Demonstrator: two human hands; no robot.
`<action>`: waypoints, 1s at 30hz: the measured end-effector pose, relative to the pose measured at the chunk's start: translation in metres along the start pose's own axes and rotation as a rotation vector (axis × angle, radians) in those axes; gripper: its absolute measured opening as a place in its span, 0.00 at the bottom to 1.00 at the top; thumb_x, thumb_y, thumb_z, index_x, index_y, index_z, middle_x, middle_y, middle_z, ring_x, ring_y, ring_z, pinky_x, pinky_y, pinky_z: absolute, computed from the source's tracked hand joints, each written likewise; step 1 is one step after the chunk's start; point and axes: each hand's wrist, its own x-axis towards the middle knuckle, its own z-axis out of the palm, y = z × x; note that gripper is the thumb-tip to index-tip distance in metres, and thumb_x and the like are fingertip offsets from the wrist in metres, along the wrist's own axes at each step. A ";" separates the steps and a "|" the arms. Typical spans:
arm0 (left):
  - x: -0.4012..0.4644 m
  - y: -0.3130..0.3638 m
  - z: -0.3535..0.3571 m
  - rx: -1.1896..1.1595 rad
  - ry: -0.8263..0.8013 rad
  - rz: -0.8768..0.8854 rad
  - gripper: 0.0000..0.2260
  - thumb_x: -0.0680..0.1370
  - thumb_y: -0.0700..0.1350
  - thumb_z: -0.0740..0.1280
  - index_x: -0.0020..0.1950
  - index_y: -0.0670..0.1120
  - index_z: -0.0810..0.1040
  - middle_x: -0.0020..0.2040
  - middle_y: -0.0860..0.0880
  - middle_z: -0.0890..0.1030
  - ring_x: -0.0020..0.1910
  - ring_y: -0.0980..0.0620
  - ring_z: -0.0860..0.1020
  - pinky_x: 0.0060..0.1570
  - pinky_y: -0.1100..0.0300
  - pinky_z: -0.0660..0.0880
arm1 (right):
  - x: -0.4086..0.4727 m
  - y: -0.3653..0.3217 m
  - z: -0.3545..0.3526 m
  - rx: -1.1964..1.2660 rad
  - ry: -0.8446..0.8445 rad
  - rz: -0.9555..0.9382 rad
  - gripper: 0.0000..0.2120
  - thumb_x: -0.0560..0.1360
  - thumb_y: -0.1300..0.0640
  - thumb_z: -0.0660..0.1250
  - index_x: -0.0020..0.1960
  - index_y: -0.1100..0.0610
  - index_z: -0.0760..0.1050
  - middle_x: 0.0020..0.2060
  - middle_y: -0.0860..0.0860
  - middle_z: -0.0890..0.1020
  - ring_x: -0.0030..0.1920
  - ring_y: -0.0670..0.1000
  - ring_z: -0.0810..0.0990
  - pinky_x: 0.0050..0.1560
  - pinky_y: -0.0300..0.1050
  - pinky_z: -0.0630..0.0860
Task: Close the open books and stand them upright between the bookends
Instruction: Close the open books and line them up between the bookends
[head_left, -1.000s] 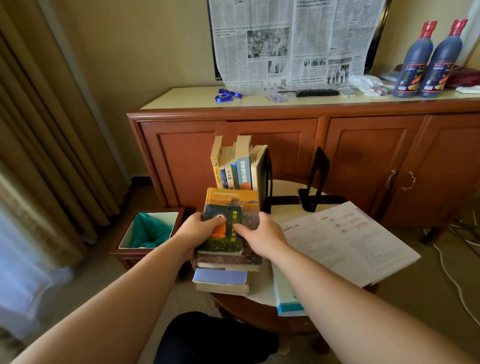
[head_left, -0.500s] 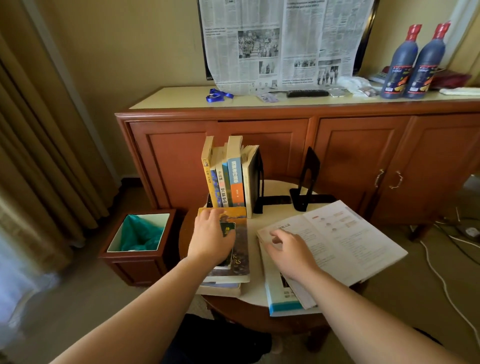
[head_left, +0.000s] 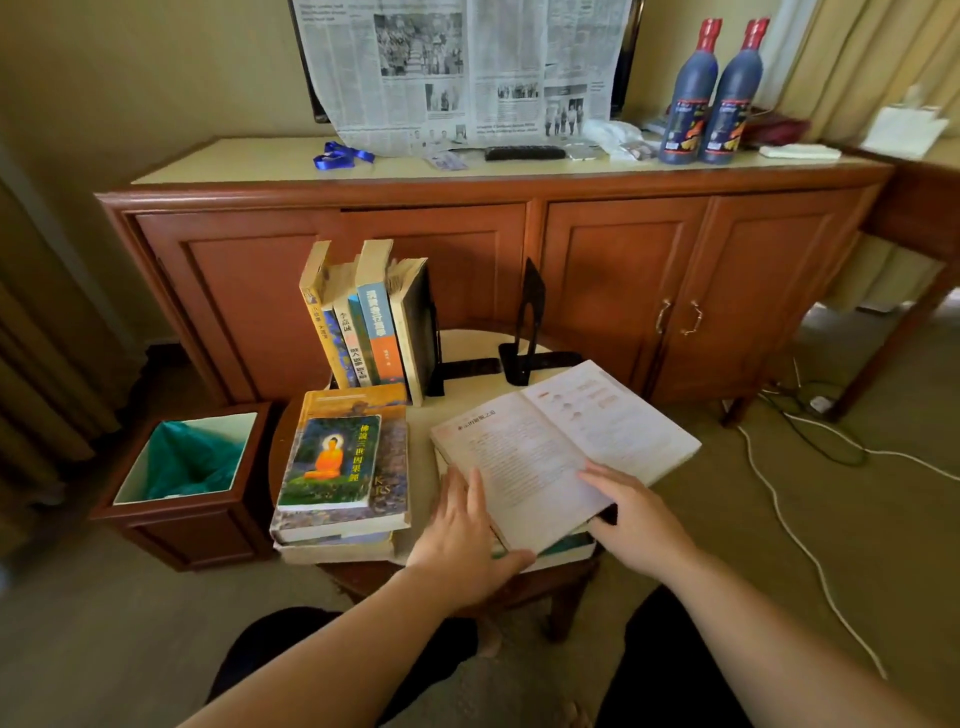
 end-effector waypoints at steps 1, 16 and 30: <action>-0.001 -0.002 0.002 -0.022 0.004 -0.016 0.60 0.73 0.76 0.64 0.81 0.48 0.24 0.83 0.46 0.28 0.83 0.47 0.34 0.83 0.47 0.46 | -0.001 0.002 -0.001 -0.003 0.002 -0.003 0.30 0.80 0.53 0.71 0.80 0.45 0.66 0.79 0.39 0.64 0.79 0.43 0.59 0.80 0.51 0.62; 0.013 0.009 0.004 -0.055 0.091 -0.008 0.42 0.80 0.73 0.54 0.86 0.53 0.44 0.86 0.53 0.41 0.84 0.51 0.40 0.81 0.49 0.45 | 0.015 -0.003 -0.011 0.386 0.500 0.295 0.10 0.84 0.49 0.64 0.49 0.55 0.75 0.42 0.49 0.79 0.43 0.54 0.79 0.33 0.39 0.69; 0.042 0.016 0.009 0.091 0.048 0.022 0.41 0.80 0.72 0.54 0.86 0.54 0.45 0.86 0.49 0.40 0.83 0.48 0.33 0.77 0.45 0.29 | 0.059 0.031 -0.031 0.136 0.447 0.643 0.57 0.64 0.34 0.81 0.81 0.56 0.57 0.71 0.60 0.67 0.71 0.62 0.68 0.63 0.59 0.75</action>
